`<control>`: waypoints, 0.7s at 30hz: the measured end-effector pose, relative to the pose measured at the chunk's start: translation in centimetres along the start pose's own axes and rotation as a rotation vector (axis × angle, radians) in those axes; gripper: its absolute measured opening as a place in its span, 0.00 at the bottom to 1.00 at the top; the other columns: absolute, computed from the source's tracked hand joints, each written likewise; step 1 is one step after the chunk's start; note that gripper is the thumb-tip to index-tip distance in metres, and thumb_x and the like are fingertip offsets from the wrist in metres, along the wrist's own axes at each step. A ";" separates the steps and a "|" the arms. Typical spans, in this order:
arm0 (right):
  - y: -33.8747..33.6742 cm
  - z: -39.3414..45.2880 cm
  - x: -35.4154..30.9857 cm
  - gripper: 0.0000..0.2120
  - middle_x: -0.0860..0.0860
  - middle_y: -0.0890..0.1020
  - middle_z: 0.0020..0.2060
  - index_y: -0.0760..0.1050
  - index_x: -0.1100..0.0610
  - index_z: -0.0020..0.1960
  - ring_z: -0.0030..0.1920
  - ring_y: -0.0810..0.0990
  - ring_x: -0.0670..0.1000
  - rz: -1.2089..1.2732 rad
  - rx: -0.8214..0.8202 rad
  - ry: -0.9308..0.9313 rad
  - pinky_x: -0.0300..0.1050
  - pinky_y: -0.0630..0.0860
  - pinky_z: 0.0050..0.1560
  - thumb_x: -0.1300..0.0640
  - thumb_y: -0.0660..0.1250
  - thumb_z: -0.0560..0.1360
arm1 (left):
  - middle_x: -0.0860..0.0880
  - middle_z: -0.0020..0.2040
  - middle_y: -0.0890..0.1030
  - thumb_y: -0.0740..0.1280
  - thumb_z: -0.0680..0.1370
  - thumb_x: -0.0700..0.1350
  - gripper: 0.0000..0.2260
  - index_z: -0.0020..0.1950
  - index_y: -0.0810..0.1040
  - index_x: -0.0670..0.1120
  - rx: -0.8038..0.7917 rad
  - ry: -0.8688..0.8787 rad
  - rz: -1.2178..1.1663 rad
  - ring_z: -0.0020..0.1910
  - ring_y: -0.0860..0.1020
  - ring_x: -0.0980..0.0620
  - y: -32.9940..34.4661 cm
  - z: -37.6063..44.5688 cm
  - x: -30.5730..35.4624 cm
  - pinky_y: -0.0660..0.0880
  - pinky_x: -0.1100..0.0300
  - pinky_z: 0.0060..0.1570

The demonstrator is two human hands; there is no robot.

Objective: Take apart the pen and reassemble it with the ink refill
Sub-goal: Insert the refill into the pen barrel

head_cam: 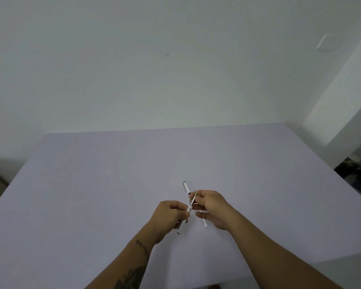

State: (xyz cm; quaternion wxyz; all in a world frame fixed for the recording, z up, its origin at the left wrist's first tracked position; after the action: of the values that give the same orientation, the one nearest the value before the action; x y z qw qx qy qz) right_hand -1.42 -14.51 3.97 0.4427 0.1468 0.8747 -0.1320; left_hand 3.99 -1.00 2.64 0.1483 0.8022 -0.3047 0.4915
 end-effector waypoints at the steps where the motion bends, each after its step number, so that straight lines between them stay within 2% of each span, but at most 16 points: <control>1: 0.0 0.0 0.0 0.13 0.56 0.85 0.51 0.83 0.59 0.50 0.53 0.84 0.54 0.010 -0.006 0.006 0.50 0.81 0.53 0.62 0.59 0.82 | 0.44 0.38 0.83 0.69 0.74 0.35 0.06 0.42 0.84 0.44 0.000 -0.001 -0.002 0.39 0.82 0.47 0.0 0.0 0.0 0.81 0.56 0.42; 5: 0.0 0.0 0.0 0.09 0.55 0.84 0.49 0.82 0.58 0.55 0.52 0.83 0.54 0.057 -0.034 0.014 0.49 0.79 0.52 0.57 0.64 0.81 | 0.44 0.37 0.83 0.69 0.74 0.35 0.06 0.42 0.83 0.43 0.000 0.005 -0.029 0.39 0.82 0.47 -0.1 0.1 0.2 0.82 0.55 0.43; 8: 0.0 0.1 -0.1 0.09 0.54 0.84 0.45 0.81 0.60 0.53 0.49 0.83 0.53 0.060 -0.048 0.016 0.48 0.78 0.50 0.55 0.67 0.79 | 0.45 0.37 0.83 0.69 0.74 0.35 0.05 0.43 0.83 0.43 -0.004 0.014 -0.035 0.38 0.81 0.47 -0.1 0.2 0.5 0.81 0.55 0.43; 15: 0.1 0.3 -1.2 0.09 0.55 0.84 0.47 0.80 0.62 0.53 0.48 0.84 0.51 0.050 -0.064 -0.016 0.48 0.79 0.51 0.60 0.62 0.82 | 0.45 0.36 0.83 0.70 0.74 0.35 0.05 0.43 0.84 0.43 -0.013 0.026 -0.042 0.37 0.82 0.49 -0.1 0.5 0.9 0.82 0.56 0.42; 21: 0.3 0.4 -1.0 0.11 0.55 0.84 0.48 0.82 0.60 0.54 0.49 0.84 0.53 0.045 -0.061 -0.002 0.48 0.79 0.51 0.62 0.60 0.82 | 0.45 0.38 0.83 0.69 0.75 0.36 0.05 0.43 0.84 0.44 0.005 0.016 -0.030 0.40 0.82 0.46 -0.4 0.6 0.6 0.82 0.53 0.47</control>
State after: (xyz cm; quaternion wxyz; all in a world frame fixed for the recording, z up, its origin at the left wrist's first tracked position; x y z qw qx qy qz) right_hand -0.46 -14.56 4.55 0.4508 0.1528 0.8743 -0.0953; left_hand 4.81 -1.25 2.98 0.1560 0.8030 -0.2902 0.4967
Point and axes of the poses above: each hand's wrist, its own z-axis towards the middle knuckle, its own y-axis out of the palm, x = y × z, the point moved 9 cm from there along z, towards the middle knuckle
